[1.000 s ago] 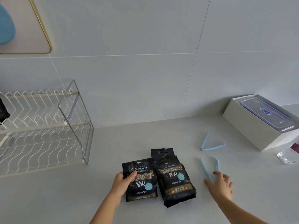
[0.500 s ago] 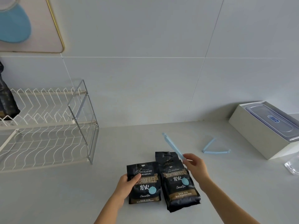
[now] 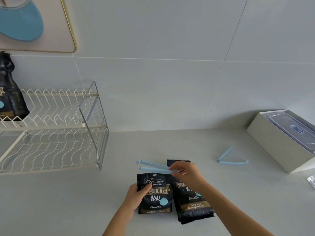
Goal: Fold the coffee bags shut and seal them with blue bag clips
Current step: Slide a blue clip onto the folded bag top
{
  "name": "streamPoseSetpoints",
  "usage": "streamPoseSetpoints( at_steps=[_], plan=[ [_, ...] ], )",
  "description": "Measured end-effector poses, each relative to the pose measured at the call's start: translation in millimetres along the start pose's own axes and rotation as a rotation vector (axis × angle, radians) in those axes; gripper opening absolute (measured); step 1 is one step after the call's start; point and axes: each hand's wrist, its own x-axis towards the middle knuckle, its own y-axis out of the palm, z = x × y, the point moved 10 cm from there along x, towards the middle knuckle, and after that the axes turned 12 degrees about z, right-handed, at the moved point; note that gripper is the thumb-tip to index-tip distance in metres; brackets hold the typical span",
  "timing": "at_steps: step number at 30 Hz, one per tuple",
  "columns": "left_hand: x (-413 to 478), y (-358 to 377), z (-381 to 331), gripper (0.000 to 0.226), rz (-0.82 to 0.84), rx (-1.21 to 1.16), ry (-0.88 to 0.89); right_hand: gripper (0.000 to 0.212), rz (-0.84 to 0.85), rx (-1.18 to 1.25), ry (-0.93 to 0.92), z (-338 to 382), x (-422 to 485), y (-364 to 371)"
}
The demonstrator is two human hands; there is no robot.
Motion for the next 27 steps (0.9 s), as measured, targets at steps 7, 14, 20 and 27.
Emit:
streamPoseSetpoints(
  at_steps=[7,14,20,27],
  plan=[
    [-2,-2,1,0.02,-0.01,0.005,0.004,0.032,-0.005,-0.052,-0.01,6,5,0],
    [-4,-2,4,0.018,-0.017,-0.024,0.005,0.02,0.027,-0.057,0.01,2,3,-3],
    [-4,-1,1,0.014,-0.017,-0.046,0.027,0.028,0.037,-0.043,-0.007,5,1,-1],
    [-7,1,-1,0.014,-0.018,-0.059,0.046,0.03,0.094,-0.028,-0.027,15,9,14]
  ],
)
